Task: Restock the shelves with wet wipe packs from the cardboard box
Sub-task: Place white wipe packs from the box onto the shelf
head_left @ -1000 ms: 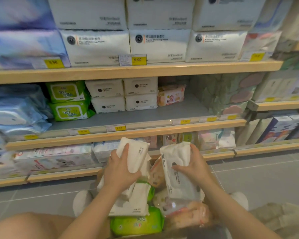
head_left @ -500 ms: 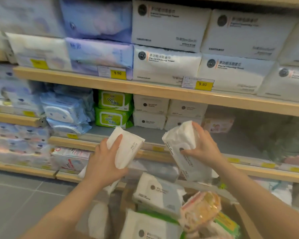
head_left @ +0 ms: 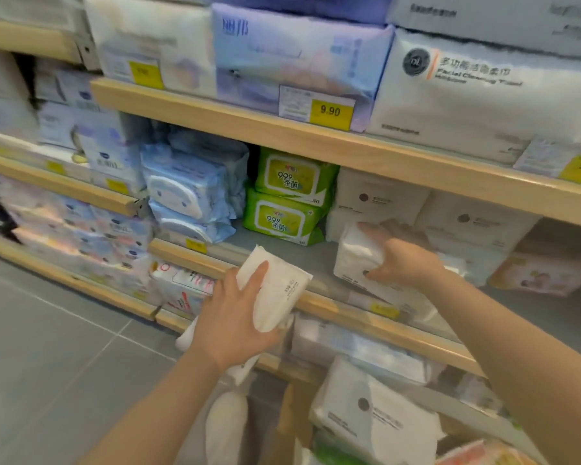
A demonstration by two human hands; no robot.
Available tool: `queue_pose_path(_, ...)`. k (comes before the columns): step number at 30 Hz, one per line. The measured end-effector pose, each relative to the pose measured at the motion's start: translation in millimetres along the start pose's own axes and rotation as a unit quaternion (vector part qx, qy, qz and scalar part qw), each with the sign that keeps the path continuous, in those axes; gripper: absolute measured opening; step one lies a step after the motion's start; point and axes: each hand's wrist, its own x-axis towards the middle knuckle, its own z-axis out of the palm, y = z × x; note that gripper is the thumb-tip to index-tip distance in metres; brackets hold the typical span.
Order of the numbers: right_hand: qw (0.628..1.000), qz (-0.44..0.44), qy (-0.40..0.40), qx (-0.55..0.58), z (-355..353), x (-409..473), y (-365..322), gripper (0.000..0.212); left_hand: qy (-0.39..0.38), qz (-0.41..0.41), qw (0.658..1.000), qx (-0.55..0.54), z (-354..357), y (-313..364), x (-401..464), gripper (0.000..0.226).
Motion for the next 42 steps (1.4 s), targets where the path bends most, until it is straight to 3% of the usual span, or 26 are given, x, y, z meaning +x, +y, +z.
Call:
queue_pose_path(3, 0.999, -0.046, -0.004, -0.026, 7.3, 23.8, -1.2, 0.088, -0.020, -0.018, 1.000, -0.007, 2.3, -5.1, 4.4, 0.113)
queue_pose_path(9, 0.999, -0.028, -0.034, 0.023, 24.0, 46.8, -9.2, 0.082, -0.046, -0.030, 0.998, -0.007, 6.3, -4.6, 13.7, 0.108)
queue_pose_path(14, 0.998, 0.000, 0.041, -0.044, 39.1, 29.8, 12.9, 0.060, -0.041, -0.020, 0.999, 0.000, 10.6, -2.2, 13.5, 0.106)
queue_pose_path(19, 0.997, 0.040, 0.072, -0.014, 67.2, -1.2, 31.3, 0.071, -0.042, -0.009, 0.999, -0.005, 14.2, 4.9, 11.1, 0.107)
queue_pose_path(24, 0.983, 0.064, 0.169, 0.024, 82.9, 9.4, 20.9, 0.066, -0.057, -0.009, 0.998, -0.010, 19.5, 10.5, 15.6, 0.108)
queue_pose_path(34, 0.990, 0.070, 0.123, 0.011, 81.4, 35.0, 20.7, 0.068, -0.047, -0.029, 0.998, -0.011, 20.2, 9.2, 23.1, 0.108)
queue_pose_path(36, 0.987, 0.062, 0.148, 0.012, 73.0, 19.9, 9.8, 0.073, -0.045, -0.023, 0.998, -0.023, 19.6, 13.6, 19.5, 0.108)
queue_pose_path(39, 0.965, 0.049, 0.220, 0.133, 65.5, -31.4, -17.2, 0.073, -0.030, 0.007, 0.998, -0.054, 19.8, 25.7, 8.8, 0.108)
queue_pose_path(42, 0.900, 0.075, 0.112, 0.414, 58.2, -85.5, -47.1, 0.082, -0.026, 0.036, 0.996, -0.071, 18.3, 45.8, -3.0, 0.106)
